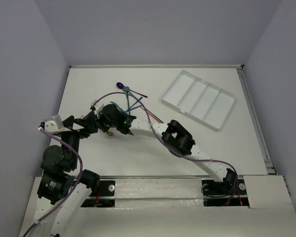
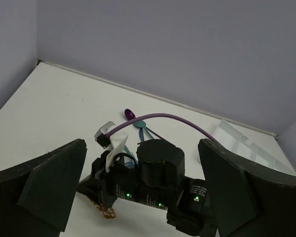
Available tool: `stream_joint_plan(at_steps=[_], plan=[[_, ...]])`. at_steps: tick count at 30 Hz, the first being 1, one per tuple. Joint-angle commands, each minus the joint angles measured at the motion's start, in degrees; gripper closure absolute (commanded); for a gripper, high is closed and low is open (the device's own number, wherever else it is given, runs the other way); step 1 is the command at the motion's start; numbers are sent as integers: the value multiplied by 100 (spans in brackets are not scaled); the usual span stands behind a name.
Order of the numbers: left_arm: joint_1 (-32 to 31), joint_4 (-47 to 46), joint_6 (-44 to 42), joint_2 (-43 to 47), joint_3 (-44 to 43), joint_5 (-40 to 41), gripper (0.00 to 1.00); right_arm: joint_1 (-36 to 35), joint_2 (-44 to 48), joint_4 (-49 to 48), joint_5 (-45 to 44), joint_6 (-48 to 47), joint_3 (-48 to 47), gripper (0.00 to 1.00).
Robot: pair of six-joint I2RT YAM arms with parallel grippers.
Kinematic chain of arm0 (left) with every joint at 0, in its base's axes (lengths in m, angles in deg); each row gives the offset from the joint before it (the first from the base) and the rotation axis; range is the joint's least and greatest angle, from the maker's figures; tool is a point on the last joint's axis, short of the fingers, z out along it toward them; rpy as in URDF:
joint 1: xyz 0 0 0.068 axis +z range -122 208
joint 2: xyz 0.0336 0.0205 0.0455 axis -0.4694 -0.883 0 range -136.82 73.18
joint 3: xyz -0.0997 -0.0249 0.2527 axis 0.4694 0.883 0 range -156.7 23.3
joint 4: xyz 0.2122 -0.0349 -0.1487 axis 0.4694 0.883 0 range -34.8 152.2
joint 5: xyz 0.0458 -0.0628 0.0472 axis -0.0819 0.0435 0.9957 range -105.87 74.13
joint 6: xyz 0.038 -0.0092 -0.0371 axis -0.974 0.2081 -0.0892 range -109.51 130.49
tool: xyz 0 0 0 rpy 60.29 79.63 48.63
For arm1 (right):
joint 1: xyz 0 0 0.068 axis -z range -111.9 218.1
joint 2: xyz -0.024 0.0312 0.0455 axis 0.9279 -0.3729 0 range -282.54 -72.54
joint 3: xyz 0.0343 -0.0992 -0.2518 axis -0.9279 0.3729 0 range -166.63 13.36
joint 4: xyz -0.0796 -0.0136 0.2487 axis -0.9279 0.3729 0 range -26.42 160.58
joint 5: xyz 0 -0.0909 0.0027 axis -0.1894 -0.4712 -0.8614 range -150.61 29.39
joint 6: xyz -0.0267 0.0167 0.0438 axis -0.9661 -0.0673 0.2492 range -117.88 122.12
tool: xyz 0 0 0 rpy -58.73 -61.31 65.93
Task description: Sort the eating utensils into containers
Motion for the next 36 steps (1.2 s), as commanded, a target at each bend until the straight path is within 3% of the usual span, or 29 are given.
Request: stream_joint_plan(at_steps=[1, 5, 16, 24, 29, 36], plan=[[-35, -256, 18, 51, 23, 69, 1, -36, 801, -1182, -89, 715, 0, 100], [-35, -256, 27, 77, 14, 61, 1, 113, 1398, -1936, -353, 1014, 561, 100], [-202, -265, 18, 174, 40, 34, 1, 1184, 4270, -3169, -2082, 1462, 3977, 100], [-387, -300, 0, 244, 49, -36, 1, 2442, 6004, -2669, -3429, 2322, 5887, 100], [-448, -291, -8, 244, 58, -36, 1, 3250, 6243, -2370, -3779, 2964, 6345, 100], [-501, -238, 0, 262, 58, -36, 1, 3778, 6760, -1931, -4607, 3544, 7126, 100]])
